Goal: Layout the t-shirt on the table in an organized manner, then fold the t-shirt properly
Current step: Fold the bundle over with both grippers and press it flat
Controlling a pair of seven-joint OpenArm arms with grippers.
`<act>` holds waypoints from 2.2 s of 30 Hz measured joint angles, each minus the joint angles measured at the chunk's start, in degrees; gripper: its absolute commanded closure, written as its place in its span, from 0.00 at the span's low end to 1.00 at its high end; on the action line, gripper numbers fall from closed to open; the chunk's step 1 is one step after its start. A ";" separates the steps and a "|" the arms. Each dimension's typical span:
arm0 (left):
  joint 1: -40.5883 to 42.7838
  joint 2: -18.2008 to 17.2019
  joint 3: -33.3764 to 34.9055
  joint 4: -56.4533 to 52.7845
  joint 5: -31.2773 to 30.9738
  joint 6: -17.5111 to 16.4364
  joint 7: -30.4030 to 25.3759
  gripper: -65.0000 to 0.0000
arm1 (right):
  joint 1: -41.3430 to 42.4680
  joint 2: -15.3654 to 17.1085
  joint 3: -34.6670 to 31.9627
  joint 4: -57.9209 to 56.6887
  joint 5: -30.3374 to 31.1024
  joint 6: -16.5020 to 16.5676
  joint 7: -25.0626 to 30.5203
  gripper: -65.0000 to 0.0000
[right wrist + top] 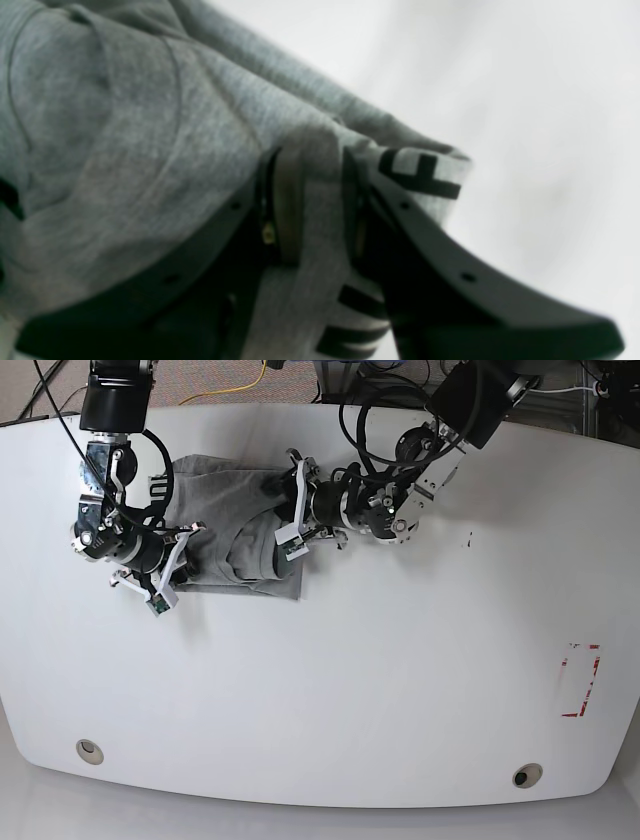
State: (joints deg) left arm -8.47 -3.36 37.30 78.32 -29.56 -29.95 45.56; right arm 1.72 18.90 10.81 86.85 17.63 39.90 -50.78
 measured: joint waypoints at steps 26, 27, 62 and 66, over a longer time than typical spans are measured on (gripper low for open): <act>-20.02 -5.46 2.27 -18.69 4.57 -10.19 -7.50 0.62 | -14.82 -12.46 9.01 15.10 -1.14 0.15 1.64 0.81; -21.03 -6.10 2.29 -18.78 4.94 -10.10 -7.39 0.62 | -15.17 -13.09 9.01 15.65 -1.16 0.15 1.62 0.81; 7.30 -2.71 -16.98 16.33 2.45 4.50 -0.48 0.62 | -10.95 -13.25 8.98 24.72 -1.29 0.15 -7.45 0.81; 11.80 0.07 -17.59 20.02 9.53 9.64 -5.62 0.62 | -11.04 -10.88 9.07 24.72 -1.38 0.15 -7.82 0.81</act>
State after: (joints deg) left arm 3.33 -3.29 19.70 98.35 -20.03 -20.32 39.94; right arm -9.32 8.01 19.88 111.57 16.25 40.05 -58.61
